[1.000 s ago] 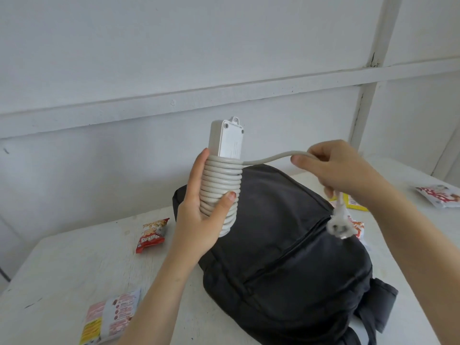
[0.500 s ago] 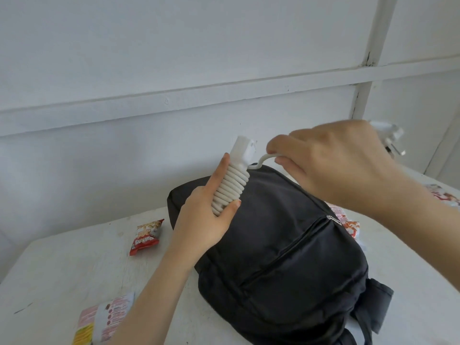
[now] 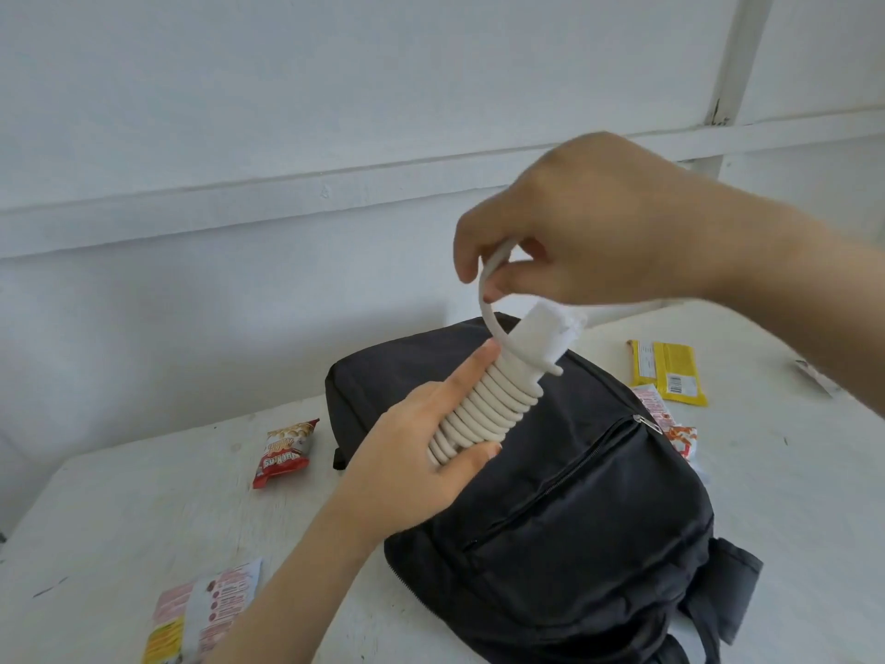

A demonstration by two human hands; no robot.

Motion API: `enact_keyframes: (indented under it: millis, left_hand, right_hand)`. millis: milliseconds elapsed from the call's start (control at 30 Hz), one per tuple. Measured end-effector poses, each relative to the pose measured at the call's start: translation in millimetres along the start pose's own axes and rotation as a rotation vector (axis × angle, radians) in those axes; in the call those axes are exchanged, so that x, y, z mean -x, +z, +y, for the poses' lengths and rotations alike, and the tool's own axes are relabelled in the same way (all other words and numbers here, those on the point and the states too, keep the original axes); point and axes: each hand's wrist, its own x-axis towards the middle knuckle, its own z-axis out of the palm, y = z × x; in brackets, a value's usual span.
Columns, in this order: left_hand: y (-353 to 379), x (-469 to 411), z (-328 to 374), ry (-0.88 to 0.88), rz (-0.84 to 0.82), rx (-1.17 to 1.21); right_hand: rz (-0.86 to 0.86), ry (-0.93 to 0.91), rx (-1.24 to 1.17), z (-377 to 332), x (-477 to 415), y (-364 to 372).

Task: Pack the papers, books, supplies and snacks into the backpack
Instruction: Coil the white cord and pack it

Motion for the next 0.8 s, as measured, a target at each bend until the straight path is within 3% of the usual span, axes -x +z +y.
enact_keyframes:
  millis: [200, 333, 433, 633, 800]
  left_hand:
    - [-9, 17, 44, 0.101, 0.036, 0.430]
    - [-12, 20, 59, 0.057, 0.162, 0.683]
    - [-7, 20, 56, -0.050, 0.267, 0.806]
    - [2, 20, 40, -0.202, 0.336, 0.932]
    - [3, 17, 37, -0.247, 0.320, 0.890]
  right_hand:
    - [-0.069, 0.240, -0.884, 31, -3, 8]
    - [-0.029, 0.334, -1.132, 29, 19, 53]
    - [-0.014, 0.582, -1.312, 15, 34, 99]
    - [-0.095, 0.487, -1.870, 3, 49, 121]
    - [-0.046, 0.602, -1.726, -5, 47, 127]
